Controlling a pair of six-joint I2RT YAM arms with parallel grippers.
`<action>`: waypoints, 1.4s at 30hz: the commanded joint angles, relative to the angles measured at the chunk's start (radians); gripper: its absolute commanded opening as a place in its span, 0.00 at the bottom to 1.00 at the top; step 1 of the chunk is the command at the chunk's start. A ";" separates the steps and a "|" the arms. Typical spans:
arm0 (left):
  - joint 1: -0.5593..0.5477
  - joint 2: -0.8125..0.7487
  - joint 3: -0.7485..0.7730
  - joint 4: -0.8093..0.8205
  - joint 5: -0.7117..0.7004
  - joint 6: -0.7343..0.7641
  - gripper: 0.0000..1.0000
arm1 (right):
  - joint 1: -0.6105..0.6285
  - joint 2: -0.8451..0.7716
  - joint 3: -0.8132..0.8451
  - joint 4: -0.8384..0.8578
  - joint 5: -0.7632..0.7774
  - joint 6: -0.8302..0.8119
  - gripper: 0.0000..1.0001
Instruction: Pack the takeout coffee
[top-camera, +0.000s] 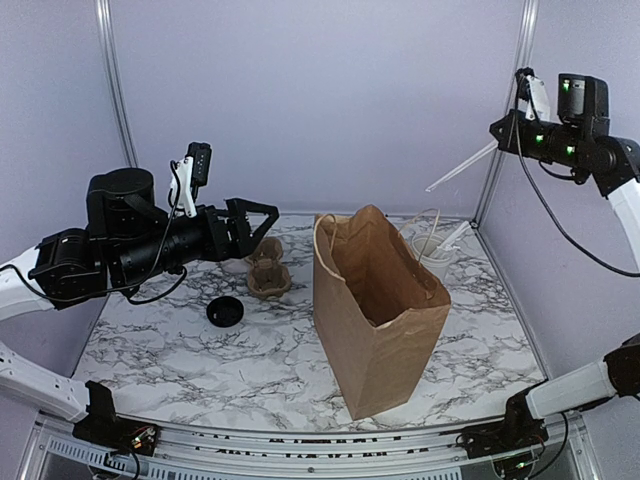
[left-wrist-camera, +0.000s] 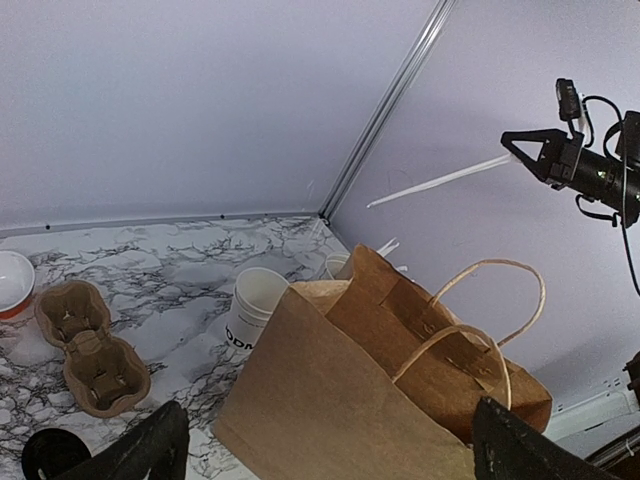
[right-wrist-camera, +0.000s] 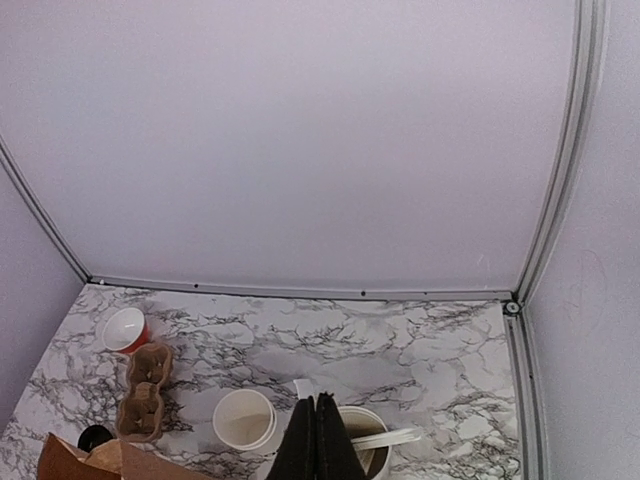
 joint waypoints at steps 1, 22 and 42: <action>0.005 0.011 -0.011 0.012 0.002 -0.010 0.99 | 0.014 -0.004 0.105 0.010 -0.123 -0.004 0.00; 0.008 0.038 -0.009 0.014 0.004 -0.016 0.99 | 0.040 -0.020 0.140 0.094 -0.624 0.061 0.00; 0.011 0.030 -0.019 0.015 0.007 -0.021 0.99 | 0.384 0.123 0.200 -0.131 -0.309 -0.080 0.03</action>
